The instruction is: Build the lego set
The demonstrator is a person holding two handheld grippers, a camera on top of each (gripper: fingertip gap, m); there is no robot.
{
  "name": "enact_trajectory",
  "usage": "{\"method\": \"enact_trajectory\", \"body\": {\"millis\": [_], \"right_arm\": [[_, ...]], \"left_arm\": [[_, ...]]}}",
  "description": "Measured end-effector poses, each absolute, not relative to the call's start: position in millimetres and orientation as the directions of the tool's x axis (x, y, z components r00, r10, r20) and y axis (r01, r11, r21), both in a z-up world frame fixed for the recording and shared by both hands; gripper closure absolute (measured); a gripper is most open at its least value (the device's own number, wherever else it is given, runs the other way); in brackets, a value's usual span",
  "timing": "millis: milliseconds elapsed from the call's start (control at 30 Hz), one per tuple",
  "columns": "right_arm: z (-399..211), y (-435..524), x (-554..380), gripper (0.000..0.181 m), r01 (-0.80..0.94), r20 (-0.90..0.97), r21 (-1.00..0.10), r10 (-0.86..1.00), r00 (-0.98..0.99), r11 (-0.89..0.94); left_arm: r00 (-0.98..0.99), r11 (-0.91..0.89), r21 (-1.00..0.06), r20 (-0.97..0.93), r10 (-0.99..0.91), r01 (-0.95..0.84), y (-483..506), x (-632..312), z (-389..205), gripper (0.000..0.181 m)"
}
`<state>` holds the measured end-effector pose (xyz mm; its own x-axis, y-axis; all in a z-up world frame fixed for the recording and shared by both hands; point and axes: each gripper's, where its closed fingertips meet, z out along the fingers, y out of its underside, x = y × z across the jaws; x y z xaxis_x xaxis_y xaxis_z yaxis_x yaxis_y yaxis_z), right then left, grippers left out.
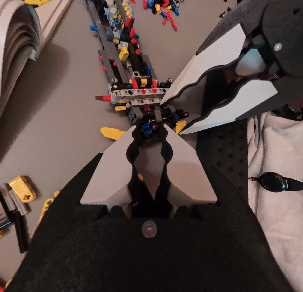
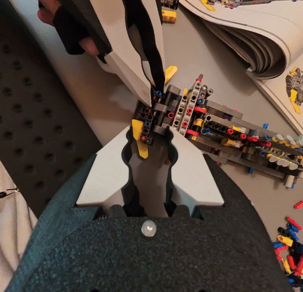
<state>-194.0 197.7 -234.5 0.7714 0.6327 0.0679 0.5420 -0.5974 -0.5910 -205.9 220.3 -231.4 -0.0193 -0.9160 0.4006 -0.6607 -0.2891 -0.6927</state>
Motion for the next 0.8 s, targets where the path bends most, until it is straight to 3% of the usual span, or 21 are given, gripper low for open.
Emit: {"method": "enact_trajectory", "body": {"millis": [167,300,367,567,633,667,800], "right_arm": [[-216.9,201.3,-190.2,0.142,0.433,-0.048,-0.659,0.609,0.792,-0.615],[-218.4,203.1,-180.0,0.142,0.413,-0.050,-0.662,0.587,0.808,-0.625],[-217.8,203.0,-180.0,0.142,0.405,-0.052,-0.672,0.586,0.809,-0.620],[-211.9,203.2,-179.7,0.142,0.378,-0.068,-0.691,0.577,0.814,-0.616],[-210.8,202.4,-178.3,0.142,0.368,-0.077,-0.695,0.574,0.816,-0.617],[-211.2,201.7,-177.1,0.142,0.368,-0.077,-0.694,0.572,0.816,-0.619],[-212.0,198.1,-170.7,0.142,0.358,-0.080,-0.694,0.562,0.823,-0.625]], "left_arm": [[-0.049,-0.301,-0.766,0.397,-0.916,-0.568,227.4,-203.6,-209.1,0.158],[0.080,-0.400,-0.779,0.415,-0.906,-0.483,254.3,-211.8,-197.2,0.141],[0.131,-0.464,-0.735,0.465,-0.876,-0.494,252.5,-216.4,-201.2,0.135],[0.160,-0.711,-0.510,0.747,-0.645,-0.484,200.9,-211.7,-202.4,0.139],[0.196,-0.791,-0.398,0.825,-0.530,-0.464,191.1,-207.3,-207.3,0.168],[0.233,-0.827,-0.343,0.847,-0.477,-0.445,190.2,-205.9,-211.1,0.171],[0.301,-0.904,-0.257,0.881,-0.364,-0.340,200.8,-200.1,-222.2,0.159]]}}
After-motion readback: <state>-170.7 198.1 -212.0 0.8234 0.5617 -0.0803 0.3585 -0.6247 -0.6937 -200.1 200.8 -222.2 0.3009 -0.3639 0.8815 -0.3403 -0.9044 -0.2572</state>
